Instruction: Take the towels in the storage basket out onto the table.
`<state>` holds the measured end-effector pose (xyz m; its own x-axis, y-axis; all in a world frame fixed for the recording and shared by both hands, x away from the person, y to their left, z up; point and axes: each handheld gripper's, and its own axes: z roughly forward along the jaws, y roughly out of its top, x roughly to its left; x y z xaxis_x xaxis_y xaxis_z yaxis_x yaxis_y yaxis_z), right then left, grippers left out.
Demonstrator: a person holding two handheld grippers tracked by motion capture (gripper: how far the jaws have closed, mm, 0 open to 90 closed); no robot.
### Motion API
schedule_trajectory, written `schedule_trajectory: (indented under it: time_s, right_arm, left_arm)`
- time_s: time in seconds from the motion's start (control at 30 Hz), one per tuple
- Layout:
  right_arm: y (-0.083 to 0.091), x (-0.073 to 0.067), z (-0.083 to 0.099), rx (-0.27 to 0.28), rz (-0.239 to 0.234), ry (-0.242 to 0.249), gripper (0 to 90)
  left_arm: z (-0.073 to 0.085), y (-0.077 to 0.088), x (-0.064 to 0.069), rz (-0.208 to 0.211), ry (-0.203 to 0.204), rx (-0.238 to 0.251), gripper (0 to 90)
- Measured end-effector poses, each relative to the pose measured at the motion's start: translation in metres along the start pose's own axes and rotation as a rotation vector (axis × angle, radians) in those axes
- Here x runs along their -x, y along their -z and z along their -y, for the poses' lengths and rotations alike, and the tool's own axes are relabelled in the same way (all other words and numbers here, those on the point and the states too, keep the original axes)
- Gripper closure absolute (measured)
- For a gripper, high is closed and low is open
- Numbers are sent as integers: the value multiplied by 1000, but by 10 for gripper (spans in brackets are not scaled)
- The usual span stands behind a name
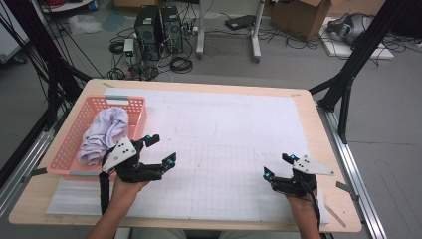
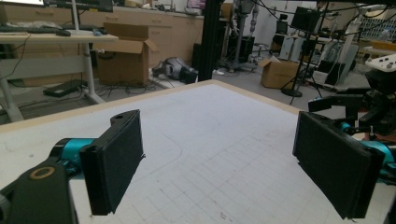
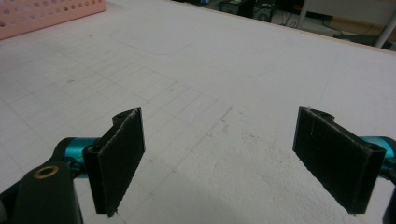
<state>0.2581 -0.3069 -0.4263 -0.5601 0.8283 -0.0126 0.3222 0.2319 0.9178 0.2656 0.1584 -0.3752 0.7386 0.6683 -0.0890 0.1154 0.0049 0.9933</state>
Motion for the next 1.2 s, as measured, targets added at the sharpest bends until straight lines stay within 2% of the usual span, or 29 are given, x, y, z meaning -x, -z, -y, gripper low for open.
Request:
schedule_trajectory:
  time_s: [0.17, 0.33, 0.57, 0.8, 0.87, 1.0, 1.13, 1.2]
  right_arm:
    - [-1, -1, 0, 2, -8, -2, 156]
    - [-1, -2, 0, -3, -12, -4, 156]
    - [-1, -1, 0, -2, -13, -7, 156]
    - [-1, -2, -1, -6, -13, -8, 156]
    - [0, -2, -1, -1, -12, -5, 156]
    - [-1, -2, 0, -8, -14, -7, 157]
    - [-1, -2, 0, -10, -14, -4, 157]
    - [-2, -2, 0, -14, -15, -8, 157]
  left_arm:
    - [-14, 4, -6, -14, 5, 3, 164]
    - [-27, 9, -19, -41, 5, 7, 164]
    - [-41, 24, -48, -121, -5, 6, 166]
    - [-43, 40, -79, -209, 8, 5, 167]
    - [-43, 44, -89, -237, 10, -7, 166]
    - [-44, 47, -108, -266, 21, -43, 169]
    - [-43, 49, -125, -318, 34, -81, 166]
    - [-41, 49, -135, -341, 40, -114, 165]
